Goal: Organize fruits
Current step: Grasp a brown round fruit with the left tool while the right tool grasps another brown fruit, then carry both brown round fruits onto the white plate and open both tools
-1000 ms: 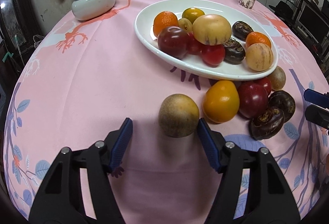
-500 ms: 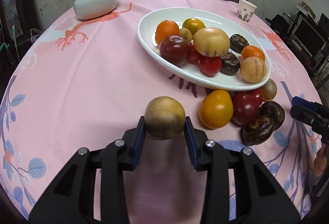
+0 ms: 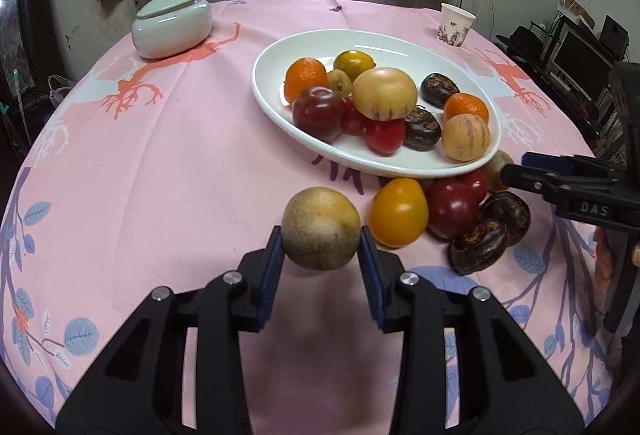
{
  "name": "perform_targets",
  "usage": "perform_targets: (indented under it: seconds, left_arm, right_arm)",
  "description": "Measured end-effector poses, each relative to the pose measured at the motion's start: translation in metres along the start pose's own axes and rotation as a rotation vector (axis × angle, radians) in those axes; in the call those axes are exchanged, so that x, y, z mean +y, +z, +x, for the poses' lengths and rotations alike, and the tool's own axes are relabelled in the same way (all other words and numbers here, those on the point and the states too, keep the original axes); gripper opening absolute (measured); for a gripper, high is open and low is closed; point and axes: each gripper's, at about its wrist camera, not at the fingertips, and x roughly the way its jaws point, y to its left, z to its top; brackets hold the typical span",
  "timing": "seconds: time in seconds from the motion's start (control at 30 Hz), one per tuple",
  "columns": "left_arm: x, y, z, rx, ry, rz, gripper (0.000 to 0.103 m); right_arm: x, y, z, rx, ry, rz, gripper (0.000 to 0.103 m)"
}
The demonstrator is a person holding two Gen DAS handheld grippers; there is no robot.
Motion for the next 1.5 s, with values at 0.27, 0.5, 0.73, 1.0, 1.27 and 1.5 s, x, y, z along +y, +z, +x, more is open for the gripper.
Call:
perform_targets:
  seconds: [0.27, 0.5, 0.73, 1.0, 1.27, 1.5]
  left_arm:
    - [0.000, 0.000, 0.003, 0.015, -0.004, -0.001, 0.037]
    - [0.003, -0.001, 0.007, 0.034, -0.008, -0.020, 0.038]
    - [0.003, -0.001, 0.003, 0.026, -0.011, -0.028, 0.038]
    - [-0.007, 0.000, -0.013, -0.004, 0.003, -0.001, 0.038]
    - [-0.016, 0.003, -0.037, -0.032, 0.013, -0.011, 0.038]
    - [-0.030, 0.004, -0.056, -0.058, 0.036, 0.017, 0.038]
  right_arm:
    - [0.009, 0.005, 0.019, -0.004, -0.102, -0.021, 0.059]
    - [0.009, 0.000, 0.016, 0.007, -0.098, -0.034, 0.040]
    - [-0.007, -0.010, -0.019, -0.058, -0.062, 0.024, 0.041]
    - [-0.006, -0.026, -0.048, -0.092, -0.028, 0.024, 0.041]
    - [0.004, -0.028, -0.077, -0.143, 0.015, -0.008, 0.041]
    - [0.010, -0.022, -0.088, -0.171, 0.041, -0.030, 0.041]
